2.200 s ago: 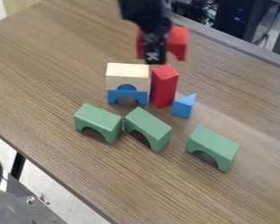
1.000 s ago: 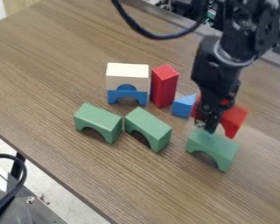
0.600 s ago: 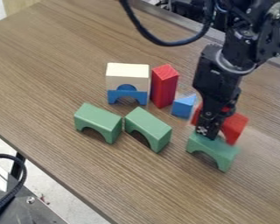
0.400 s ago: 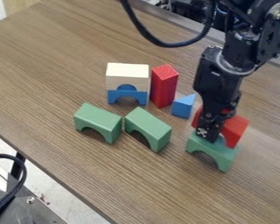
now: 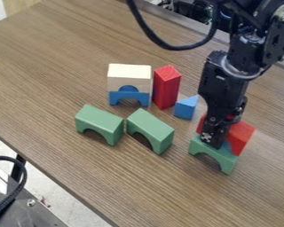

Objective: Remove the red arch on top of white arch and place it on top of green arch

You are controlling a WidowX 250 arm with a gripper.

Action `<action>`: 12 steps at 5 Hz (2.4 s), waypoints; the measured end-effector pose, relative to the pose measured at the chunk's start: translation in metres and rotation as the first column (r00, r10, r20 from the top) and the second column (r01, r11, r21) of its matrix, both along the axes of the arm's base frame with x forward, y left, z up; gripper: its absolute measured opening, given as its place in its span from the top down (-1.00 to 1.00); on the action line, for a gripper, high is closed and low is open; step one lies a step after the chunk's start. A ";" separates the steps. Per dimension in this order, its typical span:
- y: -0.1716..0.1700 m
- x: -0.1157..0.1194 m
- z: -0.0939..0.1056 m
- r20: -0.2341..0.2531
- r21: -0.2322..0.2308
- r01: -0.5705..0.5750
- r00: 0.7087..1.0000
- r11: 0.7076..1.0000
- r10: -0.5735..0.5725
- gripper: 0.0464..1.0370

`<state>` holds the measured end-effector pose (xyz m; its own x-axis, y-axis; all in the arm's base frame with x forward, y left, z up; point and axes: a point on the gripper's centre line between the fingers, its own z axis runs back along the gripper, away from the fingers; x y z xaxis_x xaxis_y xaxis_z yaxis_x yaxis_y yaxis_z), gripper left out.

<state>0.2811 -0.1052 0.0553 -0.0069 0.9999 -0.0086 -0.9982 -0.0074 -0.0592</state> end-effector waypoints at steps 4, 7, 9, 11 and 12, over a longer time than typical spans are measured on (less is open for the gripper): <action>0.002 0.001 -0.003 -0.008 -0.005 -0.013 1.000 1.000 0.013 -0.13; 0.003 0.001 -0.003 -0.006 -0.003 -0.016 1.000 1.000 0.016 -0.13; 0.006 0.000 -0.004 -0.024 -0.011 -0.038 0.999 0.999 0.037 -0.82; 0.006 -0.002 -0.004 -0.041 -0.014 -0.042 0.998 0.999 0.042 -0.92; 0.004 -0.002 0.007 -0.038 -0.034 -0.042 0.998 0.999 0.041 -0.93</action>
